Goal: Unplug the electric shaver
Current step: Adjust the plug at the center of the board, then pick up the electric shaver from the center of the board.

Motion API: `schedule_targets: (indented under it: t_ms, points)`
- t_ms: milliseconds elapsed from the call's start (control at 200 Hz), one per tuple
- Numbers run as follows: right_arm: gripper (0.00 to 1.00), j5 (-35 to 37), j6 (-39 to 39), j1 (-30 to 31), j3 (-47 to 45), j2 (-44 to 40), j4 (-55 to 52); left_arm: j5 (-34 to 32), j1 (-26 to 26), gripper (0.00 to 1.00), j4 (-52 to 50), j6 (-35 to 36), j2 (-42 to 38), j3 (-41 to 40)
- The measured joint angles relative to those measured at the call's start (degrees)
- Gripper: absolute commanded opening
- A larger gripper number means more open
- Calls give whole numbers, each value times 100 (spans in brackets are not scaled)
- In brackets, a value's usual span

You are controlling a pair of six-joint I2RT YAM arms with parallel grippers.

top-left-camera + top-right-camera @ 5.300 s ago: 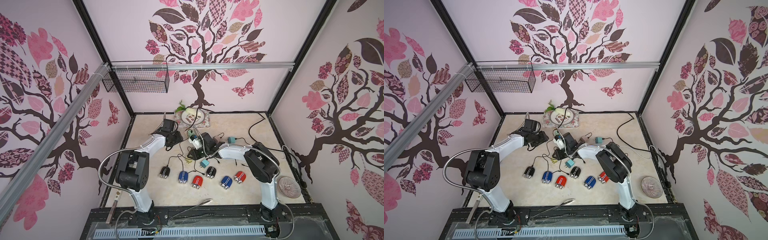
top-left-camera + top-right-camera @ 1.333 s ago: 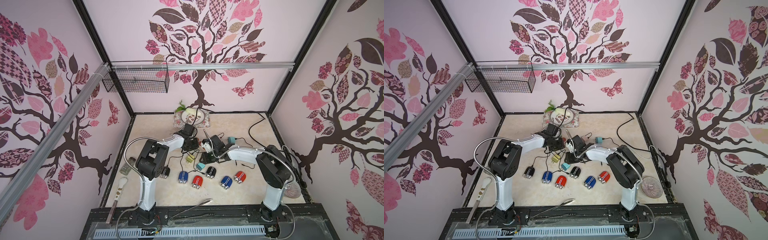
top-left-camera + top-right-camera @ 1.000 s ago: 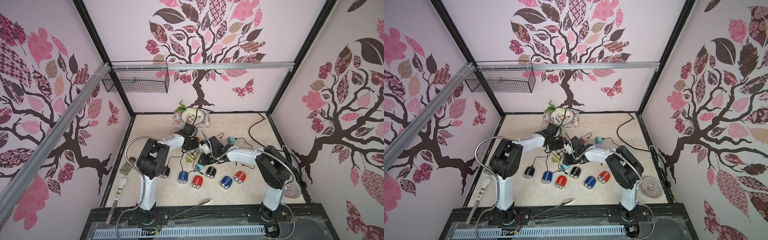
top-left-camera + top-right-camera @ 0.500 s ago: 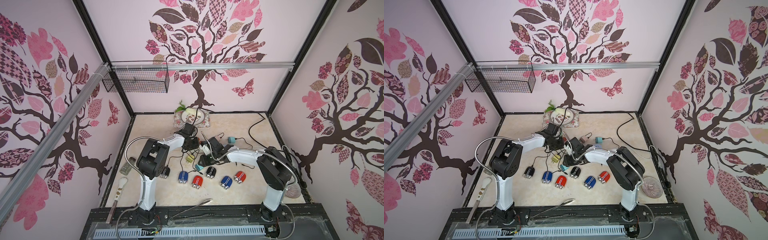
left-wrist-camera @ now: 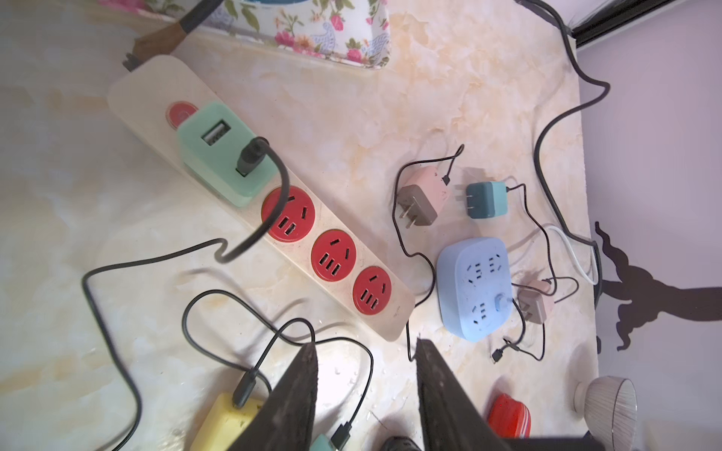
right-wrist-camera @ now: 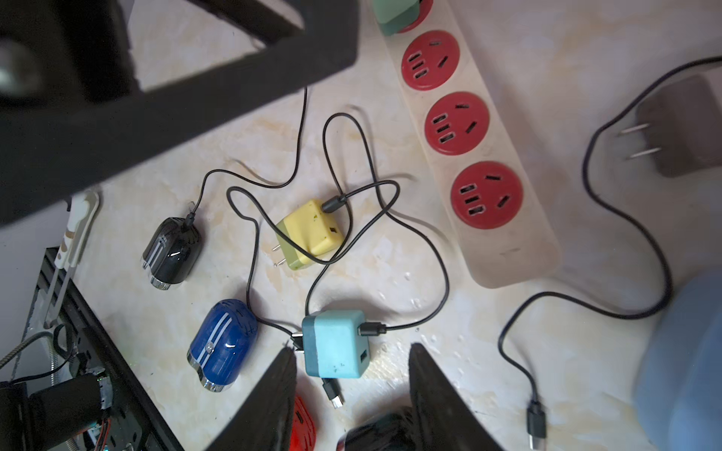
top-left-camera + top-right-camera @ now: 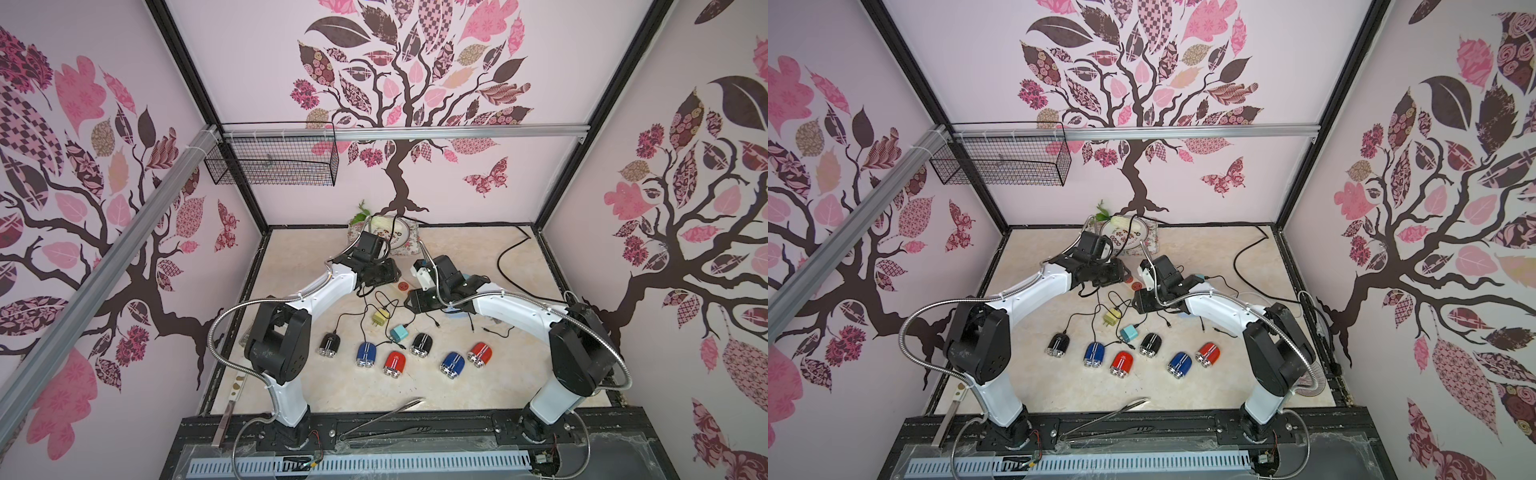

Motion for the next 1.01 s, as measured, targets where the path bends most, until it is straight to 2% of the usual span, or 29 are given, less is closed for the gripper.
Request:
schedule_targets:
  t_ms: [160, 415, 505, 755, 1005]
  points:
    - [52, 111, -87, -9, 243, -35, -122, -332, 17, 65, -278, 136, -640, -175]
    - [53, 155, -129, -2, 564, -33, -116, -662, 472, 69, -588, 203, -1545, -837]
    - [53, 129, -131, 61, 726, -15, -122, -844, 603, 73, -728, 221, -1849, -1152]
    - [53, -28, -31, 503, 1036, 55, 35, -1394, 614, 80, -1093, 149, -2833, -2304]
    - [54, -424, 424, 916, 909, 363, 417, -1840, 605, 84, -1298, -339, -4098, -3759]
